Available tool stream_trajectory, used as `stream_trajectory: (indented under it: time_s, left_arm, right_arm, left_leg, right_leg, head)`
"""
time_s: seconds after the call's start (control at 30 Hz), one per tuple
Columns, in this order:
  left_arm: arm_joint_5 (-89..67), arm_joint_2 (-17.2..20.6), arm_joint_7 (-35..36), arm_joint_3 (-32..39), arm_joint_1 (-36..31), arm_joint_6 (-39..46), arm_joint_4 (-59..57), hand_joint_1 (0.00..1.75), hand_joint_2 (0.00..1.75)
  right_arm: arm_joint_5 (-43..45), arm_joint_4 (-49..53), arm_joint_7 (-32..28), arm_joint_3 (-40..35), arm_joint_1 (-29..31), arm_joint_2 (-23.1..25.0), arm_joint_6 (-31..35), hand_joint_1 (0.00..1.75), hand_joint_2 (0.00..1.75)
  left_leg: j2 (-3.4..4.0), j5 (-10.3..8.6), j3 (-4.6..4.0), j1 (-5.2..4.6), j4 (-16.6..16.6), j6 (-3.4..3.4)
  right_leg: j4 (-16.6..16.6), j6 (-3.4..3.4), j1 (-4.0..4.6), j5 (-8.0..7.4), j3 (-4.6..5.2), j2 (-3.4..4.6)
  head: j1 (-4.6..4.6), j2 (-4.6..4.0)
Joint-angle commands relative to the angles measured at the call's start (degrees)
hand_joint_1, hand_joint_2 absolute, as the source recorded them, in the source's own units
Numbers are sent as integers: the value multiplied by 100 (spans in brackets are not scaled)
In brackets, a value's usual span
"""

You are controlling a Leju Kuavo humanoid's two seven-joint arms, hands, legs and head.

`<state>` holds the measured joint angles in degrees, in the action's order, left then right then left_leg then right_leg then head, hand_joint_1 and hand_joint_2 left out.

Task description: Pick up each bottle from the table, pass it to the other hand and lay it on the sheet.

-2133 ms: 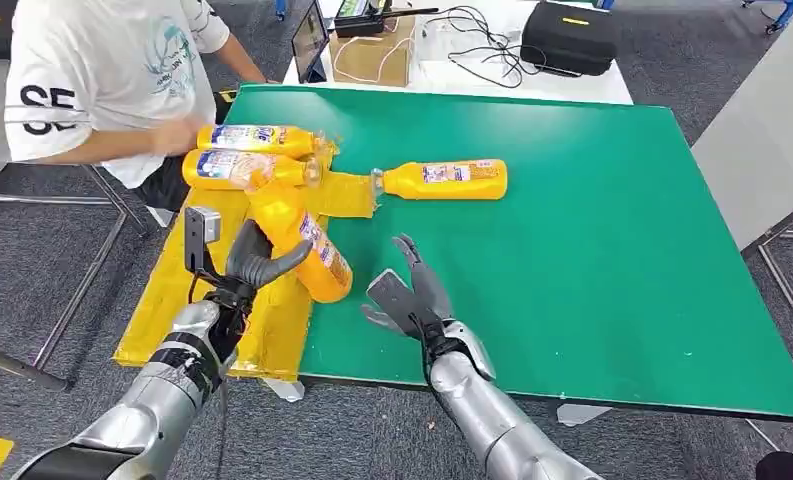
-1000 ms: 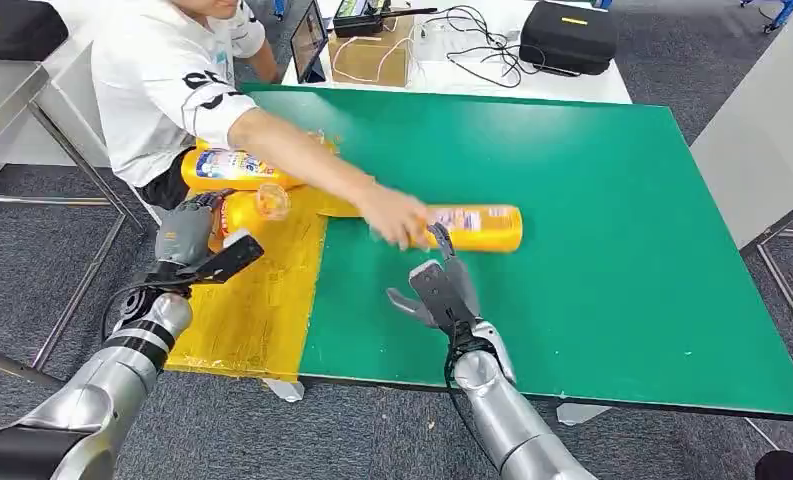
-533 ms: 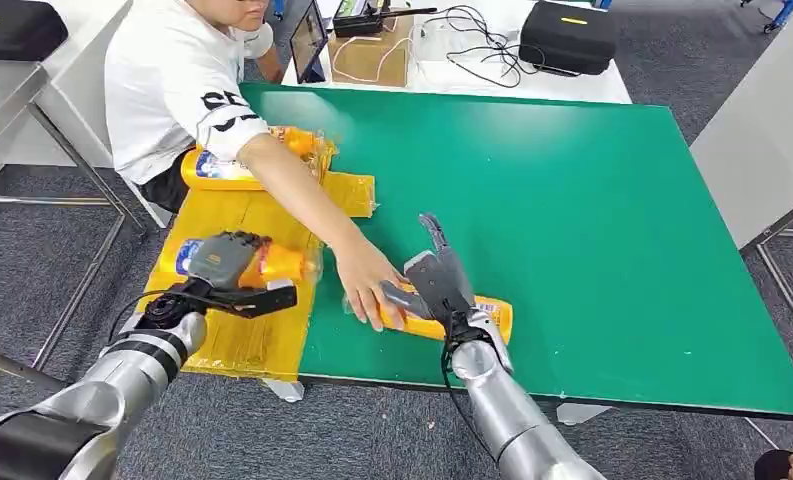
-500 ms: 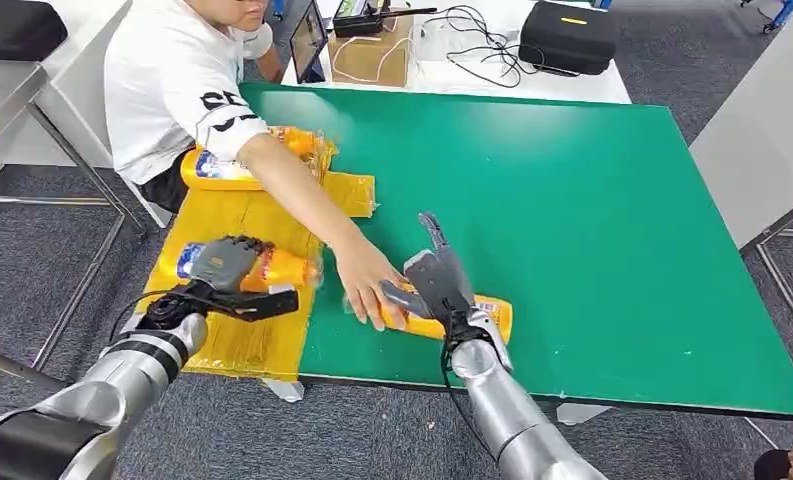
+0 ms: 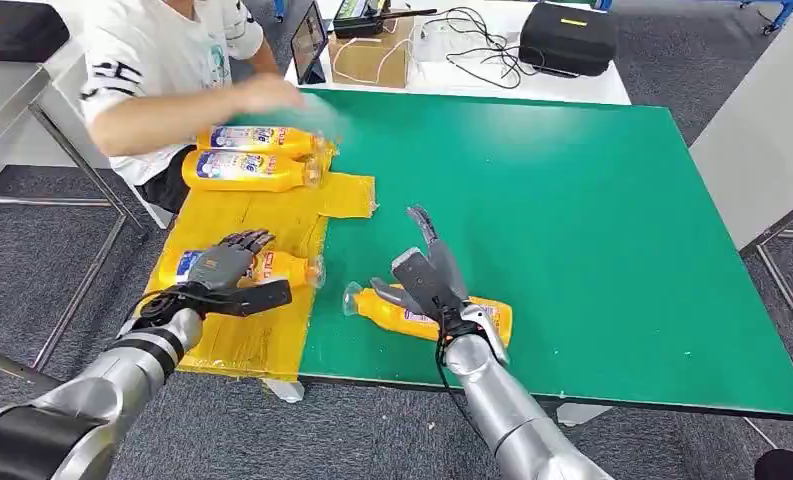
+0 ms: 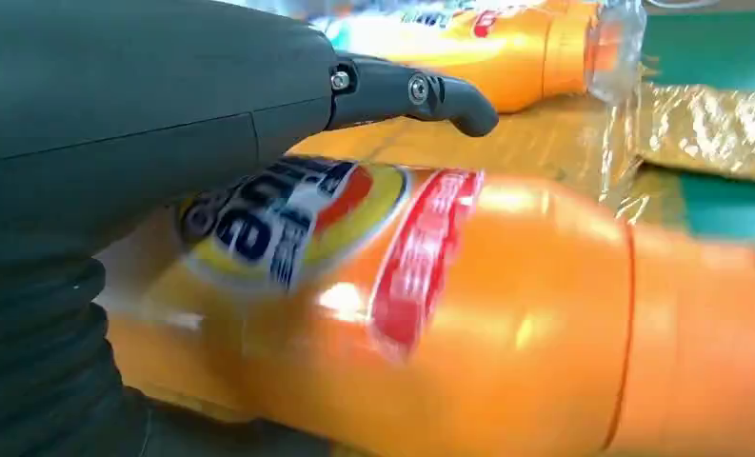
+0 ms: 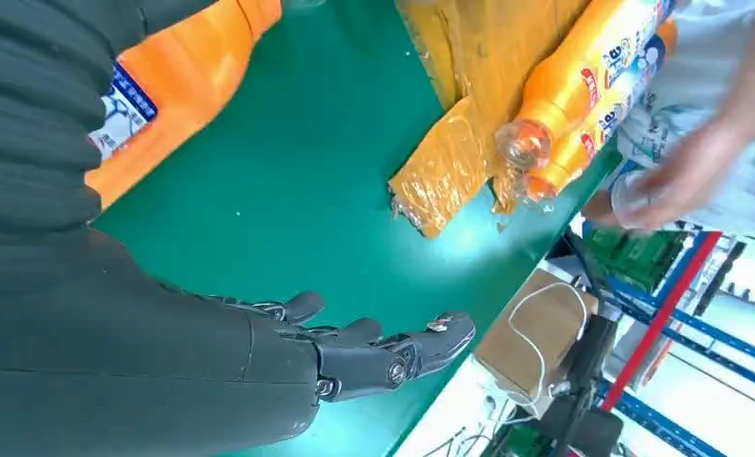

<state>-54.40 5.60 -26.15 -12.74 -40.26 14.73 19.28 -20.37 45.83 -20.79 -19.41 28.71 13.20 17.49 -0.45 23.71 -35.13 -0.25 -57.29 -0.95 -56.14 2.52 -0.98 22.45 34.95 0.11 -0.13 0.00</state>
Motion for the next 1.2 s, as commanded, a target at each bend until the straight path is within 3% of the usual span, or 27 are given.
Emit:
stream_trajectory:
  time_s: [0.03,0.1,0.23,0.47,0.6,0.97,1.13,1.17,1.2]
  left_arm:
    - [756,-245,-844,1085,215,-167,-102,0,175]
    - [1127,-300,-1373,1331,324,-288,80,0,175]
    - [1150,-303,-1385,1334,351,-275,142,0,175]
    - [3224,-88,-1385,577,1129,-599,2030,0,175]
    - [3807,-10,-1385,616,1381,-787,2475,0,175]
    - [3823,1,-1385,606,1407,-784,2501,0,175]
    - [4392,-114,-1385,944,1454,-1182,2621,0,175]
    - [4506,-165,-1385,1068,1454,-1318,2613,0,175]
    - [4575,-204,-1385,1133,1437,-1414,2619,0,175]
  right_arm:
    - [7,51,25,-250,126,-199,-1,0,0]
    - [-30,108,52,-310,88,-257,-25,0,0]
    - [-39,116,59,-320,85,-266,-31,0,0]
    - [-404,189,368,-525,-93,-483,-173,0,0]
    - [-993,312,777,-774,-462,-714,-81,0,0]
    - [-1000,371,764,-769,-545,-744,-88,0,0]
    - [-1798,684,1425,-911,-882,-1111,-78,0,0]
    - [-1897,824,1508,-861,-982,-1172,-62,0,175]
    - [-1941,893,1547,-829,-1029,-1224,-77,0,175]
  left_leg:
    - [1,13,26,7,1,6]
    - [2,4,11,-1,5,2]
    - [-7,10,21,6,-1,7]
    - [-3,13,17,10,-5,7]
    - [-7,10,18,9,5,5]
    - [0,8,-1,4,-1,4]
    - [-9,10,8,7,2,5]
    - [-9,7,2,5,2,3]
    - [-17,12,10,8,1,4]
  right_leg:
    - [7,-9,8,11,-30,-3]
    - [5,-4,-1,3,-12,2]
    - [6,-10,7,10,-27,-9]
    - [5,-10,11,12,-23,-8]
    - [13,-7,10,10,-25,-9]
    - [4,-9,5,7,-2,-2]
    - [9,-8,8,11,-16,-12]
    - [9,-7,6,8,-9,-11]
    - [10,-8,9,15,-21,-19]
  head:
    - [0,0]
    - [-2,0]
    - [-2,2]
    - [-2,2]
    - [0,2]
    - [-2,0]
    - [0,0]
    - [-2,0]
    - [0,0]
